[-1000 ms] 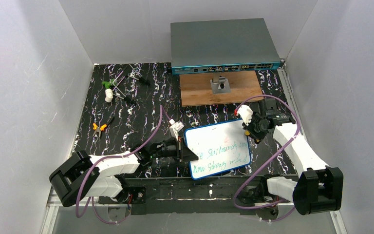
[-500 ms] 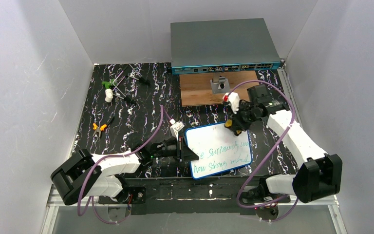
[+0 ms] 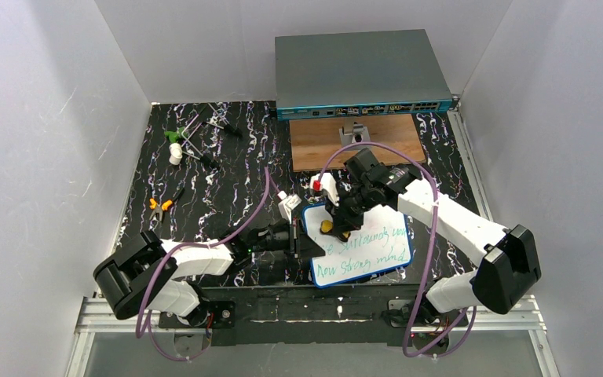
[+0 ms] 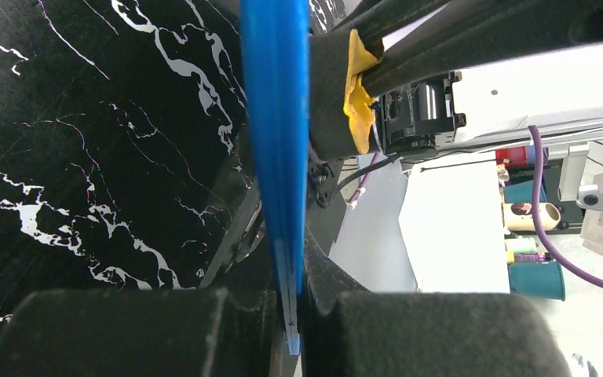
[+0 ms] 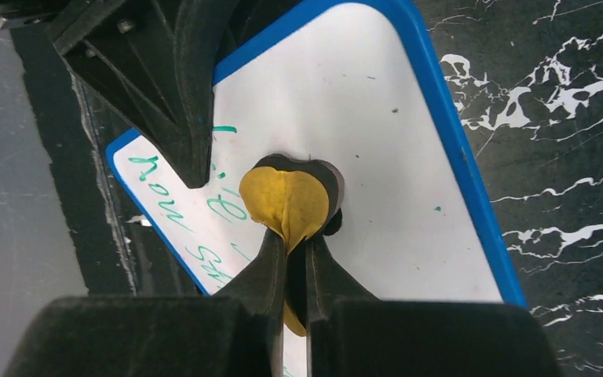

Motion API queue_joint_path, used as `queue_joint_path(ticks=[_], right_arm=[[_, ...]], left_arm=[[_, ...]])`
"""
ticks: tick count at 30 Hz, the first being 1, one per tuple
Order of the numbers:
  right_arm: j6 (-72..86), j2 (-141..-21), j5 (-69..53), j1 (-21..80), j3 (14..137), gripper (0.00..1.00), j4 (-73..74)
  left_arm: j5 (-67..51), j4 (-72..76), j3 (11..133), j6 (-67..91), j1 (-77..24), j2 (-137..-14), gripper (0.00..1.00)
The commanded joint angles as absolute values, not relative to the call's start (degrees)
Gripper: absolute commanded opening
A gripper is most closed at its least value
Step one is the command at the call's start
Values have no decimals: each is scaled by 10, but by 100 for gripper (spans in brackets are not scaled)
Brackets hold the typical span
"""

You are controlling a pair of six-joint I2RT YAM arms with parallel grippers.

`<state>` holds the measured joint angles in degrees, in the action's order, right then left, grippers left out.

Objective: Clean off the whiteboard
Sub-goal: Erase the whiteboard at the center of the board.

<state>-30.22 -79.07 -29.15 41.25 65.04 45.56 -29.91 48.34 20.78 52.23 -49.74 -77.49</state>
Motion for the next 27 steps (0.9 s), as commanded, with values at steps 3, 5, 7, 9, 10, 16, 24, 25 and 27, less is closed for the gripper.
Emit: queue_joint_path(ticks=[3,5,7,9,10,16,24,25,27], right_arm=[[-360,-777,-163,502,684,1,458],[-373,-784,-125,530,686,1,459],[-379,-786,-110,551,685,1,454],[-382,-786,-90,574,683,1,450],[-386,-787,-73,586,679,1,447],[-439,-752,25,605,605,1,426],[-445,-701,-11,554,572,1,429],[-429,-710,-17,544,586,1,420],[-387,-734,-21,516,625,1,404]], left_arm=[[-336,593,244,544,-499,-788,0],[-336,602,243,552,-499,-791,0],[-334,603,244,559,-500,-792,0],[-335,608,244,566,-500,-795,0],[-335,611,244,570,-500,-796,0],[-332,613,241,575,-499,-778,0],[-340,602,243,570,-496,-773,0],[-341,602,244,570,-496,-775,0],[-343,603,244,570,-496,-776,0]])
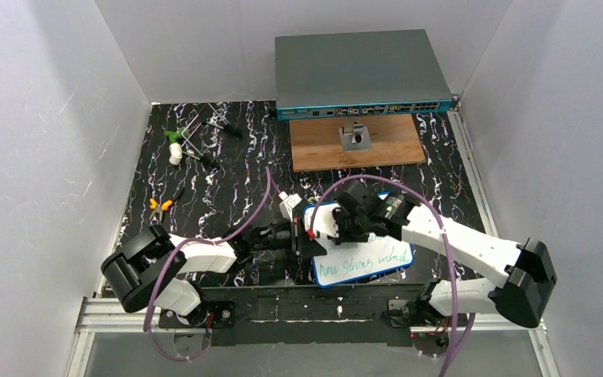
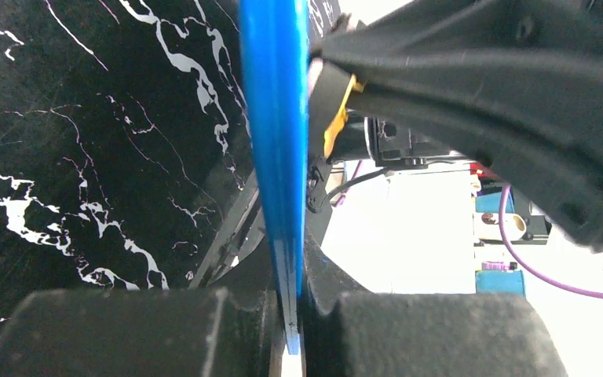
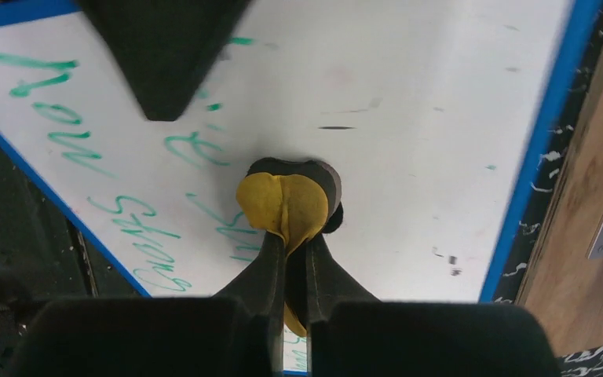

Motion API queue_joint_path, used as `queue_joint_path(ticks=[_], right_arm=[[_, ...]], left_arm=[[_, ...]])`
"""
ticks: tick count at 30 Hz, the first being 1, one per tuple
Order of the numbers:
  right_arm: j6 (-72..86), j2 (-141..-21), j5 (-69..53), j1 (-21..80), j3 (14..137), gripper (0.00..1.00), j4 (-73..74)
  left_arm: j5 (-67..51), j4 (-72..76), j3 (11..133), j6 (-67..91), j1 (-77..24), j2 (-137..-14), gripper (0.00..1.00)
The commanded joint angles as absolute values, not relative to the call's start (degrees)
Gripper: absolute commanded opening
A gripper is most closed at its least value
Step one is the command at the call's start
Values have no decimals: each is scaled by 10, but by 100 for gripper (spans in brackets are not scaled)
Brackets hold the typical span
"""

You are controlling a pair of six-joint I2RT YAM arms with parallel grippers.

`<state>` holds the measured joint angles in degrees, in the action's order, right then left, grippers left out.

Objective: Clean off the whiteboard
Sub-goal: Erase the whiteboard at the center of the board.

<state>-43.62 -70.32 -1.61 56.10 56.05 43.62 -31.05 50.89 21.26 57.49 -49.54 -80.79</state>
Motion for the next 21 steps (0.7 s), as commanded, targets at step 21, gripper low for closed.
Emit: queue_joint_path(ticks=[21], right_arm=[[-332,-673,-269,344,547,1,416]], left_arm=[[-344,593,232,541,-496,-743,0]])
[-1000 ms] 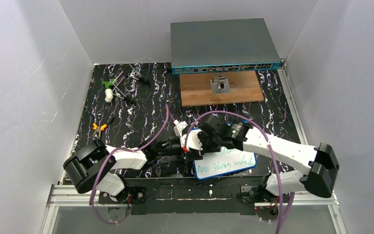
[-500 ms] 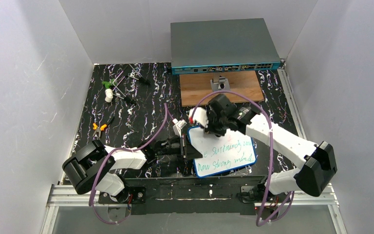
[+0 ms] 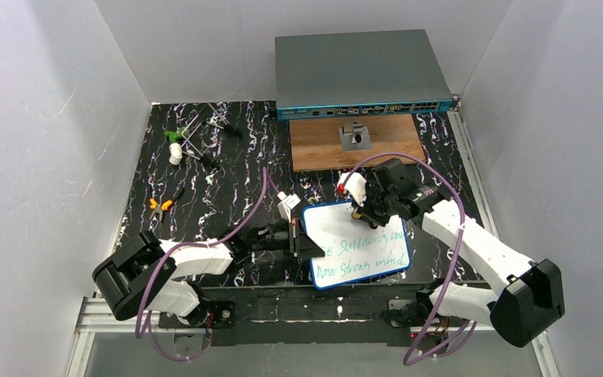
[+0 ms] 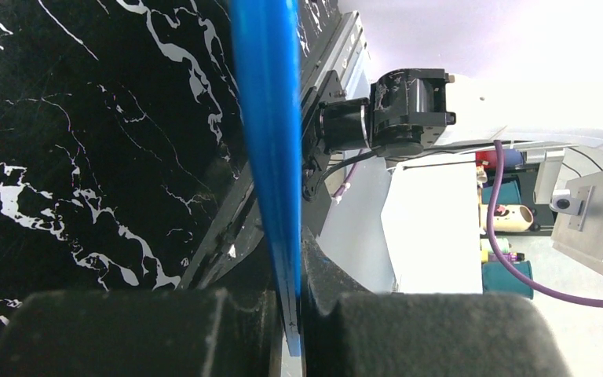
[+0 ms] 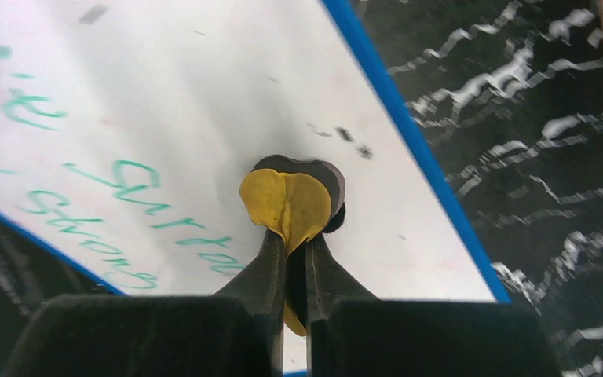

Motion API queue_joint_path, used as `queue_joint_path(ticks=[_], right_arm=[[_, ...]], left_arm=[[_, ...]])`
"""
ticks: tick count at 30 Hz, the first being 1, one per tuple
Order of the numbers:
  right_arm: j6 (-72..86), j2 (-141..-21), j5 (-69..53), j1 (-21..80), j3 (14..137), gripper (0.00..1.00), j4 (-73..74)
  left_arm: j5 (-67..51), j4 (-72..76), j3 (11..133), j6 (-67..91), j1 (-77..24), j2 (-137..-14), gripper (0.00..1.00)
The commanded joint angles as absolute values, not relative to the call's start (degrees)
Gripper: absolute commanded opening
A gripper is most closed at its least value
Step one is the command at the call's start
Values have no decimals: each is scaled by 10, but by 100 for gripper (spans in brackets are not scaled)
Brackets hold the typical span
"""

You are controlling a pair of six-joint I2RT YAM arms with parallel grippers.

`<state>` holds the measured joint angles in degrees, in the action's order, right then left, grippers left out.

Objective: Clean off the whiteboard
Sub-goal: Erase the whiteboard at the center of the board.

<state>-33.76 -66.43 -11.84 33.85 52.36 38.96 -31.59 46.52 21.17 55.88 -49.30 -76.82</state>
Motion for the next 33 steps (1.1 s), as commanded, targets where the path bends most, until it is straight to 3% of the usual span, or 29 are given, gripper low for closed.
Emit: queue_joint_path(ticks=[1,5,8,18,23,28,33], right_arm=[[-331,-685,-292,347,565,1,423],[-319,-725,-331,363,634,1,447],[-288,-732,-265,360,639,1,424],[-266,-612,-140,234,467,1,329],[-280,-598,-215,221,445,1,346],[-310,-642,-343,234,525,1,411],[-307,-669,-355,250,570,1,428]], left_arm=[[-343,600,231,544,-496,-750,0],[-337,625,223,555,-496,-762,0],[-337,615,222,550,-496,-757,0],[-340,581,219,523,-496,-729,0],[-340,585,217,521,-496,-726,0],[-338,595,220,525,-496,-733,0],[-335,606,220,530,-496,-738,0]])
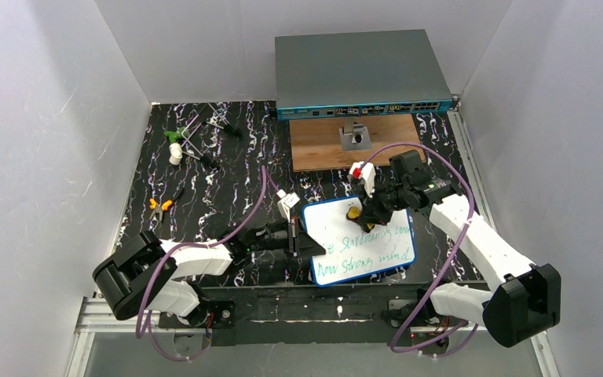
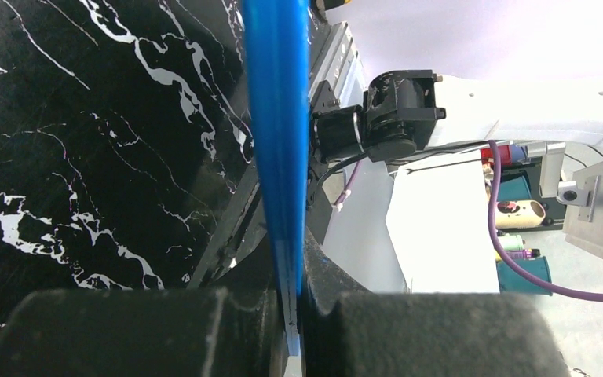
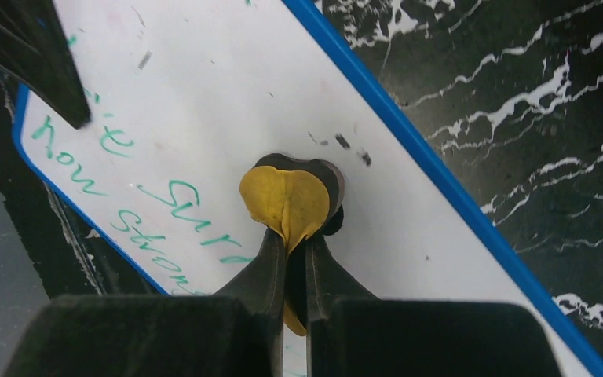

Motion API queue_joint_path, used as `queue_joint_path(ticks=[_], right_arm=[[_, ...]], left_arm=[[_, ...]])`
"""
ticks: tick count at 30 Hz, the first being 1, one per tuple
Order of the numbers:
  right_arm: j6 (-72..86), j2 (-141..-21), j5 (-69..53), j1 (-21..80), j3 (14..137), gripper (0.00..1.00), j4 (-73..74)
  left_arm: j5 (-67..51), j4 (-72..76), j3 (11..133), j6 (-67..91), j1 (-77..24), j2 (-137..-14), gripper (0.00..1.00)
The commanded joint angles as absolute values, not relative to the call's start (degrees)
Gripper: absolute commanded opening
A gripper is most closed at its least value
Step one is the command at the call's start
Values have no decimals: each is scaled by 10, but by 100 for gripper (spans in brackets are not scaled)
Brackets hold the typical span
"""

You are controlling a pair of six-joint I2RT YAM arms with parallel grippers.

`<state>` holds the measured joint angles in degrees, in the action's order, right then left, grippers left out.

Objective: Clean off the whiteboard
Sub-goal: Erase the whiteboard at the center of the board.

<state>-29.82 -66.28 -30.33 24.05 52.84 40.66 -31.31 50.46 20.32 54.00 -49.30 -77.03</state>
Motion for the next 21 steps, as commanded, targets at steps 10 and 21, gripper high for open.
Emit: queue_joint_path(ticks=[10,21], right_arm=[[-265,-595,-166,175,459,1,331],[-277,-661,-273,203,562,1,376]], left_arm=[[-335,603,216,526,-496,-724,0],[-345,587,234,512,-496,-733,0]])
